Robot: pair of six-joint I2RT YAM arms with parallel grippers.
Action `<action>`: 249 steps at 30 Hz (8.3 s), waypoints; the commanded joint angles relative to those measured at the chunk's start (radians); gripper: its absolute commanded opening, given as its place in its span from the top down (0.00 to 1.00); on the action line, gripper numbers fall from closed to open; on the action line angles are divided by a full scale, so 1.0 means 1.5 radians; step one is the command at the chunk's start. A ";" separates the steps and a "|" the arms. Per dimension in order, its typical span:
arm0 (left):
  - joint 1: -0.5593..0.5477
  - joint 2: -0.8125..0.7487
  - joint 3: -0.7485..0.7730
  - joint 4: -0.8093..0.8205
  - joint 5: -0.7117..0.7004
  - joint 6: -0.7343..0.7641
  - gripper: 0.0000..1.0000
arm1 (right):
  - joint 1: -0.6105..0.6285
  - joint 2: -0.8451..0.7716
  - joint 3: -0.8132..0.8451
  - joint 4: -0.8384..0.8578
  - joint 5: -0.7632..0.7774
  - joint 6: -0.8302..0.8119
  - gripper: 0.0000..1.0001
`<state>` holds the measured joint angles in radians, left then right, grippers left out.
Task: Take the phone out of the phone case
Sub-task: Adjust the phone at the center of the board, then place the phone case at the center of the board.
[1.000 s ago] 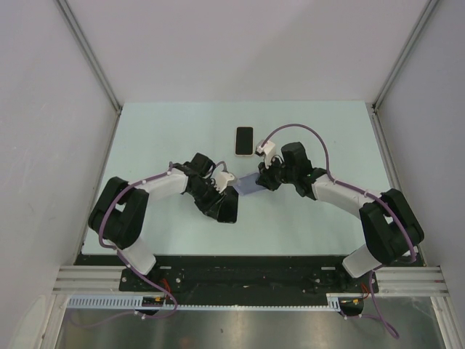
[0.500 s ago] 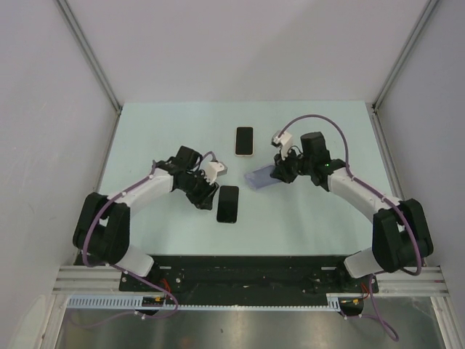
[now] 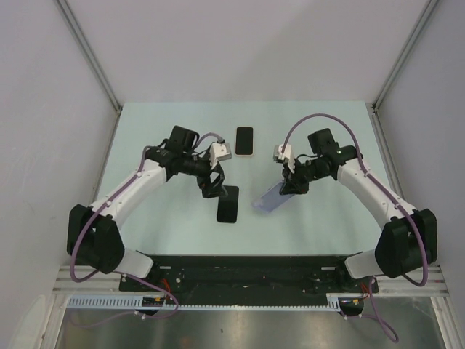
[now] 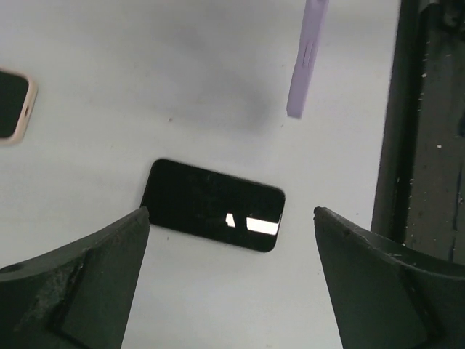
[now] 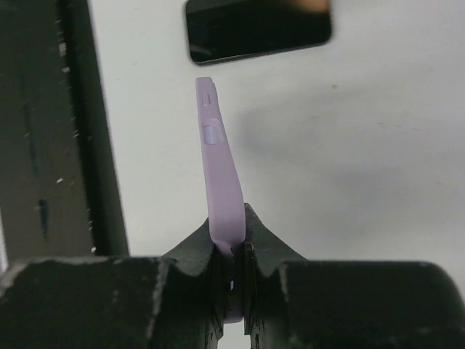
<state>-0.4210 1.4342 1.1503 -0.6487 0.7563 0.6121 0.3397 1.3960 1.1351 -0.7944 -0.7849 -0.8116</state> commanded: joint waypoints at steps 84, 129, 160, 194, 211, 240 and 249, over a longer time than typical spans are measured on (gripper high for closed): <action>-0.037 0.094 -0.094 0.617 0.056 -0.842 1.00 | -0.024 -0.066 -0.229 0.722 0.003 0.725 0.44; 0.065 0.031 -0.149 0.687 0.044 -0.833 0.00 | -0.045 -0.050 -0.266 0.615 0.006 0.721 1.00; 0.260 -0.208 -0.259 0.522 -0.052 -0.587 0.00 | -0.020 0.093 -0.375 0.649 0.099 0.823 1.00; 0.261 -0.185 -0.262 0.522 -0.041 -0.596 0.00 | -0.023 0.125 -0.370 0.659 0.133 0.812 0.74; 0.261 -0.188 -0.265 0.523 -0.041 -0.597 0.00 | -0.019 0.095 -0.370 0.627 0.133 0.793 0.66; 0.226 -0.088 -0.160 0.407 -0.167 -0.548 0.00 | -0.125 -0.010 -0.266 0.561 0.135 0.671 0.52; 0.091 0.111 0.057 0.269 -0.325 -0.502 0.00 | -0.164 -0.093 -0.264 0.553 0.150 0.610 0.19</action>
<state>-0.2096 1.5085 1.0946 -0.1444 0.4049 -0.1967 0.1303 1.3296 0.6983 0.0292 -0.5743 0.1688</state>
